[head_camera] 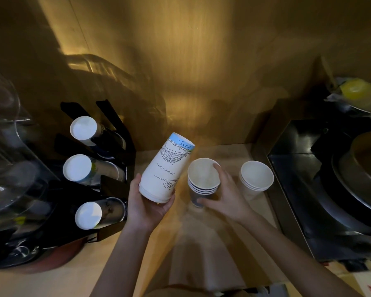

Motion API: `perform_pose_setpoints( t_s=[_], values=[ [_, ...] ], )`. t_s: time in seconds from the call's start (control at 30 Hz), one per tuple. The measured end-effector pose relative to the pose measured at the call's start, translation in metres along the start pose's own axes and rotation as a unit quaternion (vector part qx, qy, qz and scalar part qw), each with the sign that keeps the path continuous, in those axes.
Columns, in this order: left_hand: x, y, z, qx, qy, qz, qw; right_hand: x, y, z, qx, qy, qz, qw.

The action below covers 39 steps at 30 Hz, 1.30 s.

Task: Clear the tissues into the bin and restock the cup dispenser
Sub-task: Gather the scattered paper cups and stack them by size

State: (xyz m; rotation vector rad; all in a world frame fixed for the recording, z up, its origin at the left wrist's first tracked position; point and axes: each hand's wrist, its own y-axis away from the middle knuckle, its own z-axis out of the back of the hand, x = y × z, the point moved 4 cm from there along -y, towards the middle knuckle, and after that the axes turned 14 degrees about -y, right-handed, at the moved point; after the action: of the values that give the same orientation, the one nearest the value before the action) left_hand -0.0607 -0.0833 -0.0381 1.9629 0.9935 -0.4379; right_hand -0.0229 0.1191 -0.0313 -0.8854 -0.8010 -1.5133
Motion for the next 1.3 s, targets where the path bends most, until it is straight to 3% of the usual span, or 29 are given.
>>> perform_pose_setpoints(
  t_s=[0.37, 0.5, 0.57, 0.67, 0.77, 0.83, 1.1, 1.3],
  values=[
    [-0.002, 0.002, -0.007, -0.011, -0.022, 0.014, 1.000, -0.003, -0.010, -0.001, -0.062, -0.028, 0.004, 0.998],
    [-0.004, 0.005, -0.011, -0.014, -0.035, 0.011, 0.999, 0.002, -0.011, 0.006, -0.043, -0.001, 0.004, 0.999],
    [-0.007, 0.008, -0.014, -0.018, -0.038, -0.004, 0.999, 0.014, -0.007, 0.015, -0.075, 0.030, 0.017, 0.997],
    [-0.015, 0.013, -0.025, -0.026, -0.111, -0.069, 0.991, 0.049, -0.001, 0.025, -0.132, 0.078, 0.133, 0.979],
    [-0.019, 0.024, -0.047, -0.013, -0.227, -0.143, 0.963, 0.082, 0.002, 0.020, -0.096, 0.180, 0.259, 0.944],
    [-0.020, 0.031, -0.062, -0.006, -0.288, -0.190, 0.939, 0.091, 0.005, 0.013, -0.065, 0.239, 0.287, 0.925],
    [-0.011, 0.036, -0.095, -0.017, -0.393, -0.262, 0.881, 0.072, 0.019, 0.032, -0.094, 0.188, 0.232, 0.950],
    [-0.015, 0.026, -0.126, 0.002, -0.413, -0.282, 0.866, 0.058, 0.024, 0.073, -0.136, 0.097, 0.175, 0.970]
  ],
)
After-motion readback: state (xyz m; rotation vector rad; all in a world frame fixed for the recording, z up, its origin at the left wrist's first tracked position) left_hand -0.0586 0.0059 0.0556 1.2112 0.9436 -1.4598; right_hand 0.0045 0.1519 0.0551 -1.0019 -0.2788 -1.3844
